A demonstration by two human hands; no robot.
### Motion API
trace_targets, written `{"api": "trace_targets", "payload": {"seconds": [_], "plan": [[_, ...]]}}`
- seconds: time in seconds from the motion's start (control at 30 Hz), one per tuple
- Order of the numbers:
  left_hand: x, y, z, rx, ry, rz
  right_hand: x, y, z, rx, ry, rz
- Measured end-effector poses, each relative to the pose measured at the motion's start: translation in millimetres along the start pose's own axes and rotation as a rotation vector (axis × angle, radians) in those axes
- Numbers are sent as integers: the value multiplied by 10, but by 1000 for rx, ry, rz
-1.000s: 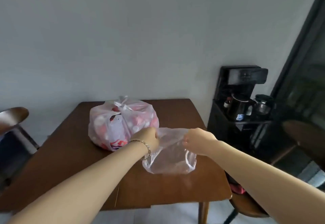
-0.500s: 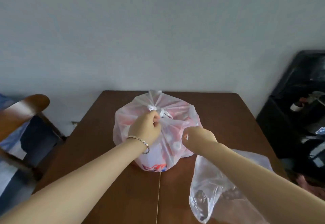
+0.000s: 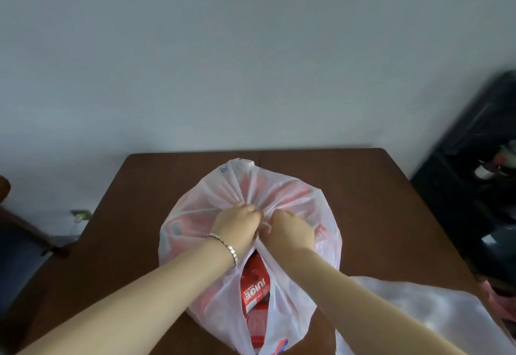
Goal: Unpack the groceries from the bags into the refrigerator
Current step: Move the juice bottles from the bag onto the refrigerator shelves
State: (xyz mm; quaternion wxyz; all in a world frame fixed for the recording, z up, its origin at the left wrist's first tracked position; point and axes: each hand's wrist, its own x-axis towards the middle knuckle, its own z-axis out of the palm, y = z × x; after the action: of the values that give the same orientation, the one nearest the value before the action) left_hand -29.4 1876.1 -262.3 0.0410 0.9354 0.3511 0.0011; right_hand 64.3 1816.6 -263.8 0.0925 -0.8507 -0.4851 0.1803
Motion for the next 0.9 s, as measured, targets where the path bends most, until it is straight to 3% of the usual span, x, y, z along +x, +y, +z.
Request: {"api": "trace_targets", "payload": {"seconds": [0.1,0.17,0.27,0.33,0.4,0.43,0.5,0.57,0.6,0.63,0.67,0.73,0.8,0.9], "plan": [[30,52,-29,92,134,174,2,-2,31,72,-27,-74],[37,-39,75,-8,292,274,23,94,31,247,-25,-63],[-41,-221,245,-259,452,235,27,276,-12,610,-26,49],[-179,-204,231,-529,435,147,-39,305,-21,702,-26,67],[-260,-191,240,-872,375,-114,-94,267,-23,703,26,77],[-258,-173,188,-1102,386,-382,-103,249,-22,762,31,116],[-153,-155,99,-1646,431,-850,-42,312,-44,1043,-89,286],[-155,-137,-19,-1924,433,-1031,-59,374,-128,1432,-280,439],[-205,-143,-33,-1934,412,-1021,-86,375,-151,1621,-321,507],[-264,-164,4,-1890,392,-987,-100,348,-126,1658,-310,504],[-358,-150,38,-1823,356,-955,-127,315,-84,1461,-214,432],[-513,-138,64,-1552,275,-887,-230,217,45,831,-6,95],[-563,-102,4,-1258,102,-744,-341,109,178,415,-65,-128],[-619,-22,-101,-811,-241,-503,-390,22,247,356,6,-126]]}}
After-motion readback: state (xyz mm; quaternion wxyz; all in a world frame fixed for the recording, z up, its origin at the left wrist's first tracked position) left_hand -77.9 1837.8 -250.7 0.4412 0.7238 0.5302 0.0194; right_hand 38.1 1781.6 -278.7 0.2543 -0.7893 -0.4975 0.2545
